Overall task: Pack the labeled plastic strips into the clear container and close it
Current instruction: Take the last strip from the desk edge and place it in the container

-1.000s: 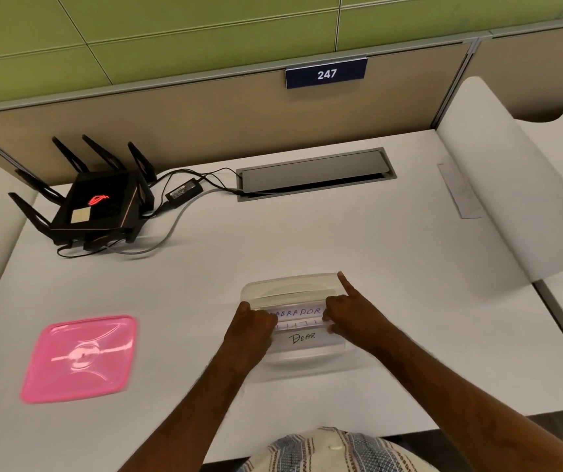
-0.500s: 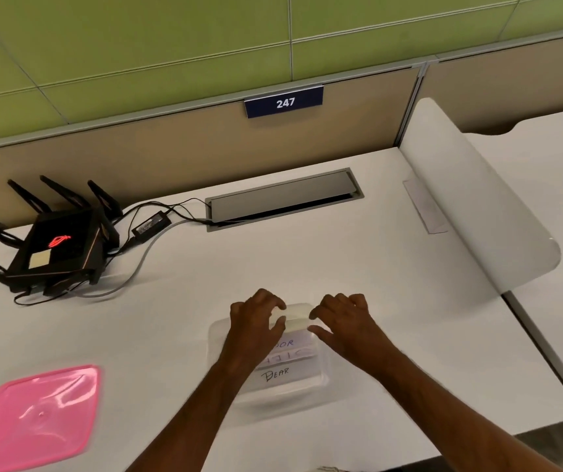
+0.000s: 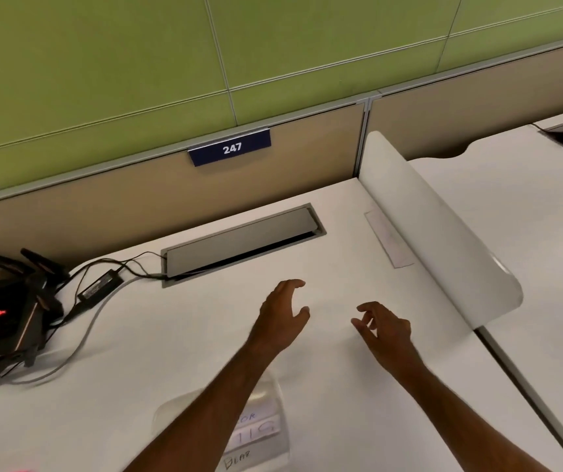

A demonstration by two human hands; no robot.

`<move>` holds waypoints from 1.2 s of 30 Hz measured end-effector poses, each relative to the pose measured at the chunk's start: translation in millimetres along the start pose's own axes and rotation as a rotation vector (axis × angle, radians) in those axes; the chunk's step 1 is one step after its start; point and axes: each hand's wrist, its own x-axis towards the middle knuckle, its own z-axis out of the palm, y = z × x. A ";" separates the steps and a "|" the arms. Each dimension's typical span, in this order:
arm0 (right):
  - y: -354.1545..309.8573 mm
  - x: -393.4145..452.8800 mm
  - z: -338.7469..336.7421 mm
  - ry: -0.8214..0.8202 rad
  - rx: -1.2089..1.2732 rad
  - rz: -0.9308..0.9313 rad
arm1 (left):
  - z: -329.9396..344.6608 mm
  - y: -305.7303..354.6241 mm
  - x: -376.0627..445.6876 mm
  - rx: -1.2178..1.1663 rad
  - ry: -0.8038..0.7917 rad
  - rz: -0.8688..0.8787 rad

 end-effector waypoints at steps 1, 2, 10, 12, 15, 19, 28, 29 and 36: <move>6.7 7.1 -4.5 0.018 0.023 0.027 | 5.2 6.1 9.8 -0.006 -0.023 0.006; 13.4 14.5 -9.0 0.038 0.040 0.053 | 10.5 12.3 20.4 -0.011 -0.044 0.009; 49.8 71.6 -35.1 0.183 0.152 0.251 | 47.7 50.2 105.0 -0.070 -0.175 -0.018; 58.2 84.1 -36.8 0.232 0.195 0.289 | 56.4 56.1 126.8 -0.069 -0.203 -0.028; 67.3 101.0 -36.5 0.259 0.244 0.356 | 67.1 61.4 158.1 -0.065 -0.231 -0.042; 75.7 121.4 -34.4 0.268 0.309 0.429 | 79.2 67.6 202.2 -0.067 -0.266 -0.067; 77.8 145.1 -26.8 0.279 0.297 0.468 | 111.4 81.7 294.3 -0.021 -0.348 -0.097; 77.4 146.6 -26.7 0.282 0.295 0.468 | 114.6 83.3 301.9 -0.010 -0.354 -0.096; 80.7 154.4 -22.7 0.263 0.274 0.495 | 136.2 94.3 342.2 0.027 -0.344 -0.081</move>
